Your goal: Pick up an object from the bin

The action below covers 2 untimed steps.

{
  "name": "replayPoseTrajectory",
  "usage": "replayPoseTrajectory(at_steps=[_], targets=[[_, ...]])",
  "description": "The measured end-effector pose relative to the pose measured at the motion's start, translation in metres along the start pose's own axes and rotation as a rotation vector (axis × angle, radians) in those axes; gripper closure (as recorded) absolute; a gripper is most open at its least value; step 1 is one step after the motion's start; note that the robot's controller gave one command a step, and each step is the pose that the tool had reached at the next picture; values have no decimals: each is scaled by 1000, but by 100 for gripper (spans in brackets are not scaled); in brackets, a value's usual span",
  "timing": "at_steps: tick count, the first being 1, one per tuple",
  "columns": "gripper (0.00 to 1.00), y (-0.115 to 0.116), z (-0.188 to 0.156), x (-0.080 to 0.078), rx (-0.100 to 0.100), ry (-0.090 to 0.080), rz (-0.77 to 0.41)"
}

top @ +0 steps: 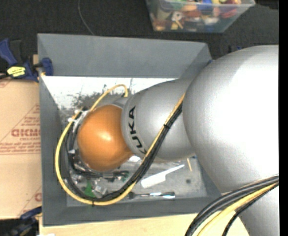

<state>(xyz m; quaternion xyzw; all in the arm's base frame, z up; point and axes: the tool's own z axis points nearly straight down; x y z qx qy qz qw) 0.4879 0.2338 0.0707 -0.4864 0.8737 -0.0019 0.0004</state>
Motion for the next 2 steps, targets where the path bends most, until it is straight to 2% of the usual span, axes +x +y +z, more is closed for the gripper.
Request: replayPoseTrajectory(at_steps=[1, 2], targets=[[100, -17, 0, -16, -2, -10, -274], [100, -16, 0, -16, -3, -9, -273]])
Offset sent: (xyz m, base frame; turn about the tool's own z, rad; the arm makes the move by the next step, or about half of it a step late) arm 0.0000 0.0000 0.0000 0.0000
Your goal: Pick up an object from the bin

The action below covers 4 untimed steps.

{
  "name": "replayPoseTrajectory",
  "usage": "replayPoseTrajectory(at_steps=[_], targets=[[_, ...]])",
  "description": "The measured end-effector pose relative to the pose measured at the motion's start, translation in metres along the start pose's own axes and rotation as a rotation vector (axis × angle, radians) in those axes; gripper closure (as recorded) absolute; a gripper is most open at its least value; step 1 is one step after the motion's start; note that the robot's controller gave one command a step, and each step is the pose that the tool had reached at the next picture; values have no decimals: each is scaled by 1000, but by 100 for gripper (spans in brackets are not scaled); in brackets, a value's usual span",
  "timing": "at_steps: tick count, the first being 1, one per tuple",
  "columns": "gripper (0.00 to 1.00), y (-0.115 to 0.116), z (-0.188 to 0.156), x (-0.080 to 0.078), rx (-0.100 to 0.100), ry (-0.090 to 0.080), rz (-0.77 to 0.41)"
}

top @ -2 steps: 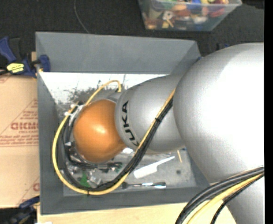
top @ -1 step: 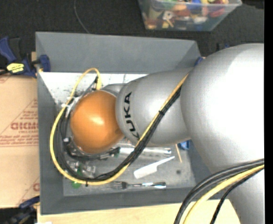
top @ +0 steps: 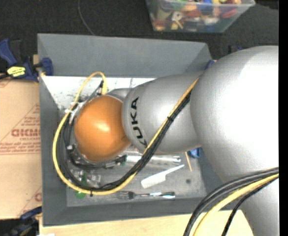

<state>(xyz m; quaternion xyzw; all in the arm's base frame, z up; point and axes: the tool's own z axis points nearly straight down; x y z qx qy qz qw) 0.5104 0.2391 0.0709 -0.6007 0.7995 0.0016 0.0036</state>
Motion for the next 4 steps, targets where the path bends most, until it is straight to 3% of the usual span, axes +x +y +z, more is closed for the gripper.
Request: replayPoseTrajectory(at_steps=[1, 2, 4], targets=[[100, 3, -14, 2, -9, 7, 1], [100, 0, -49, 0, 1, -2, 3], [100, 0, -87, 0, -2, 0, 8]])
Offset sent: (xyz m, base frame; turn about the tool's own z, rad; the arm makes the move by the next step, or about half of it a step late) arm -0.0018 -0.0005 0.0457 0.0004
